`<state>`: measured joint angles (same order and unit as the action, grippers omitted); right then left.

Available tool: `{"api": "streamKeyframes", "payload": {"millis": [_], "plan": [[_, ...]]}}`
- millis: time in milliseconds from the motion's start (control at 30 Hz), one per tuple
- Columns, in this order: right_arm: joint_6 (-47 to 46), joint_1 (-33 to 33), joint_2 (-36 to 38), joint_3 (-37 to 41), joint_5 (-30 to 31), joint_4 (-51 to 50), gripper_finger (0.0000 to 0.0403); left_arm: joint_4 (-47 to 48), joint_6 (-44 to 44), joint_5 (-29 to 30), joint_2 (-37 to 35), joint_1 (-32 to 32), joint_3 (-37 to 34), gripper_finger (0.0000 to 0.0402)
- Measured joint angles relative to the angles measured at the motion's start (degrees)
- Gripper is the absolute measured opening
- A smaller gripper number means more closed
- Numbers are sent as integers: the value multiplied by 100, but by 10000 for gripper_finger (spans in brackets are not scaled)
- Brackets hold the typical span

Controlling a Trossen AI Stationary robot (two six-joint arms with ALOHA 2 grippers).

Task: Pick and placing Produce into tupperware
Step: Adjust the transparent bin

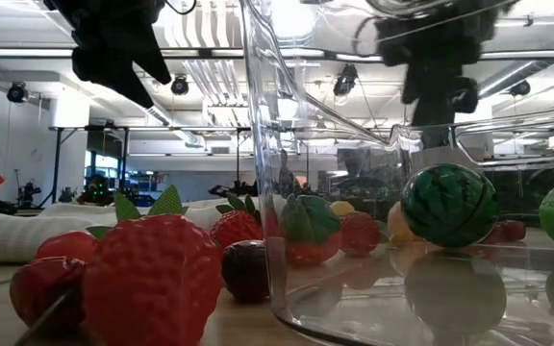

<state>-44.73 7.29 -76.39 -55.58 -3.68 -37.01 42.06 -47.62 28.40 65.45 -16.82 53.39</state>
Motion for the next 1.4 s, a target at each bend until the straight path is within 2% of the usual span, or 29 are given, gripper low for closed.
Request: {"api": "streamKeyframes", "payload": {"millis": [200, 367, 467, 600, 933, 1100, 1167, 1267, 1400], "plan": [[621, -57, -1136, -920, -401, -91, 185, 2, 49, 0, 0, 0, -2, 341], [1037, -54, -1821, -1532, -601, -945, 185, 32, 52, -1, 0, 0, -7, 341], [1203, -21, -2015, -1656, -1038, -1216, 185, 50, 52, -2, 0, 0, -7, 341], [1094, 107, -2033, -1618, -1470, -1326, 185, 50, 52, -2, 0, 0, -7, 341], [472, 392, -1580, -1544, -1418, -2119, 185, 48, 194, -4, 0, 0, -20, 341], [338, 455, -1402, -1536, -634, -2205, 185, 45, 201, 26, -2, 0, -22, 341], [242, 435, -1327, -1613, -525, -2140, 185, 43, 201, 34, -2, 0, -22, 341], [352, 431, -1295, -1809, -635, -1945, 185, 42, 201, 42, -2, 0, -22, 341], [1048, 486, -1326, -2020, -1279, -1585, 183, 42, 201, 42, 0, 0, -22, 341]]}}
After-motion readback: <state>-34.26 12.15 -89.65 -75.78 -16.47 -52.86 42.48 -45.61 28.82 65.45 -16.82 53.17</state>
